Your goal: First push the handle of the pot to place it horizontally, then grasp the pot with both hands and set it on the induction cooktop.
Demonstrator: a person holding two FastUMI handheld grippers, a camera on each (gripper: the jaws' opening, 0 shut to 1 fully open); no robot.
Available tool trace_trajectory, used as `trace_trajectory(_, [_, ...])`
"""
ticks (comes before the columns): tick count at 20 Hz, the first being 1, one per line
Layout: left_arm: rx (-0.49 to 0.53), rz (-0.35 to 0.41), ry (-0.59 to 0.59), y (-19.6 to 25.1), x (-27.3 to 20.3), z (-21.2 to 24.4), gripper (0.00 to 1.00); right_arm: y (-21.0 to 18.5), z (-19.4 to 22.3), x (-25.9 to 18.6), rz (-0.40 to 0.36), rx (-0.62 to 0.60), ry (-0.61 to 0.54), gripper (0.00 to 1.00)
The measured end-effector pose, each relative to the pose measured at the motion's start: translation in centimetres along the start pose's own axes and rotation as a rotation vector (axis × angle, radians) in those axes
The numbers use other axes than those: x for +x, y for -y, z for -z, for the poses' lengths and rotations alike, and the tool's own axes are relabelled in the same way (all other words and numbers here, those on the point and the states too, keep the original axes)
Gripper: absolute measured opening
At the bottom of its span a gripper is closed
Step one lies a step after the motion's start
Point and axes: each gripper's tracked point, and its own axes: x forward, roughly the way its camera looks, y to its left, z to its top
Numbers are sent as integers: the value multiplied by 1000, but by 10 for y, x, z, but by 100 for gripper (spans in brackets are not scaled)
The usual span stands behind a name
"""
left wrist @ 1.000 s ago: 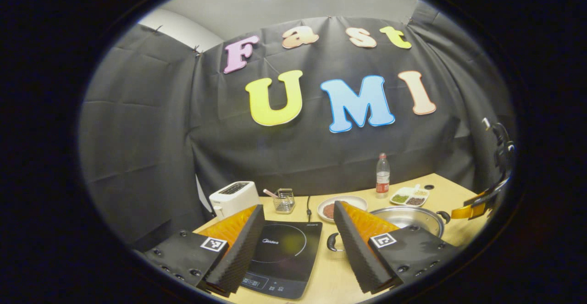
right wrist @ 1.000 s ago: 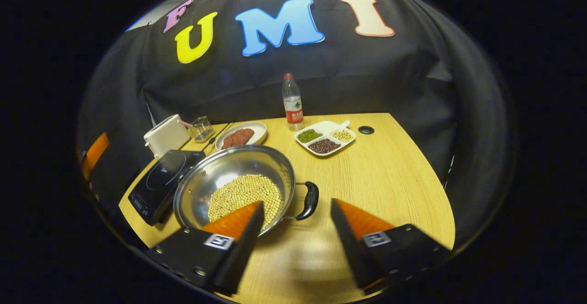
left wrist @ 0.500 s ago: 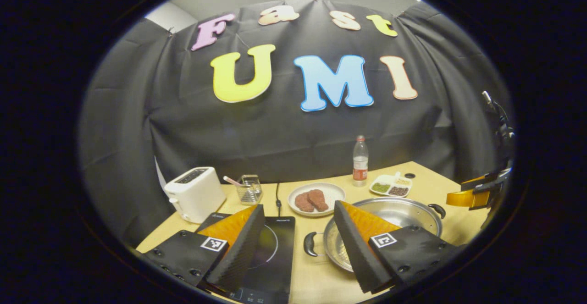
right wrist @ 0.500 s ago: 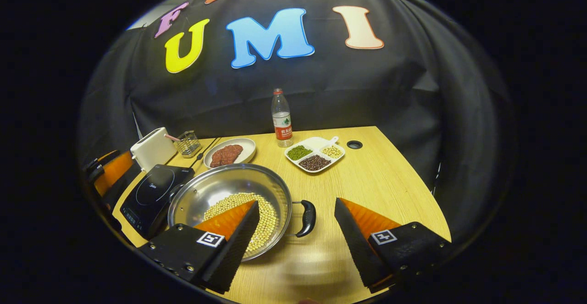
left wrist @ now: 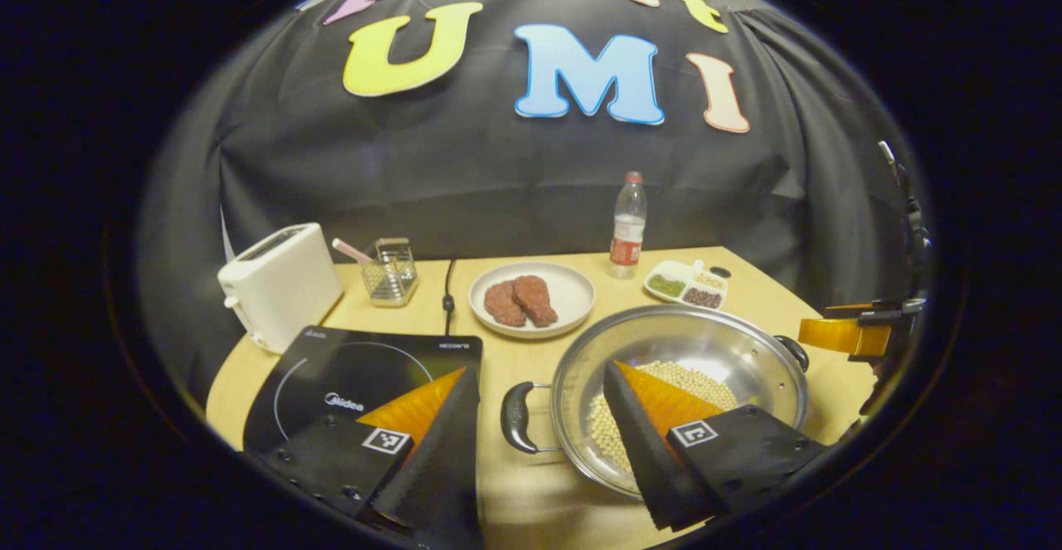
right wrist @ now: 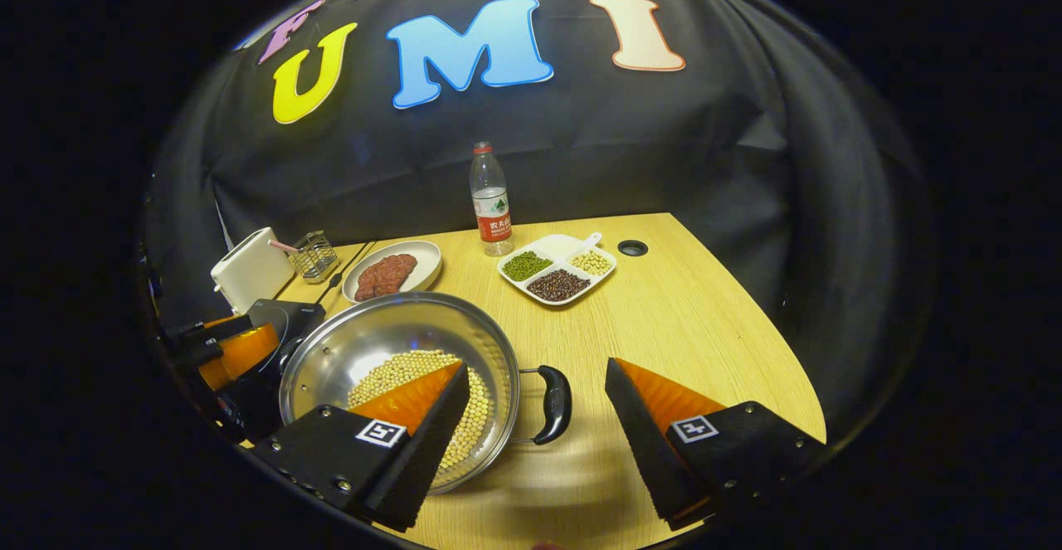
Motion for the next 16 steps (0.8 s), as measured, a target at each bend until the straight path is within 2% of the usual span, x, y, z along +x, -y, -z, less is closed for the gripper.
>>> trace_trajectory(4, [-27, 35, -73, 4, 20, 21, 99, -1, 6, 12, 2, -8, -25, 100])
trace_trajectory(7, [-23, 33, -111, 3, 29, 33, 95, 0, 9, 19, 10, -12, -37, 100])
trace_trajectory(8, [-24, 35, -127, 3, 31, 36, 100, 0, 12, 22, 13, -12, -42, 100])
trace_trajectory(9, [-22, 34, -136, 3, 34, 38, 95, 1, 13, 24, 16, -13, -48, 100])
trace_trajectory(10, [-21, 32, -139, 3, 36, 39, 99, 2, 16, 26, 21, -15, -55, 100])
trace_trajectory(12, [-20, 19, -139, 1, 40, 37, 96, 3, 22, 31, 29, -18, -74, 100])
trace_trajectory(14, [-15, -2, -148, -3, 43, 40, 96, 3, 29, 34, 37, -17, -96, 88])
trace_trajectory(15, [-15, -11, -151, -4, 44, 41, 92, 3, 31, 35, 39, -16, -106, 83])
trace_trajectory(16, [-18, -15, -151, -5, 44, 40, 88, 2, 33, 36, 43, -17, -112, 82])
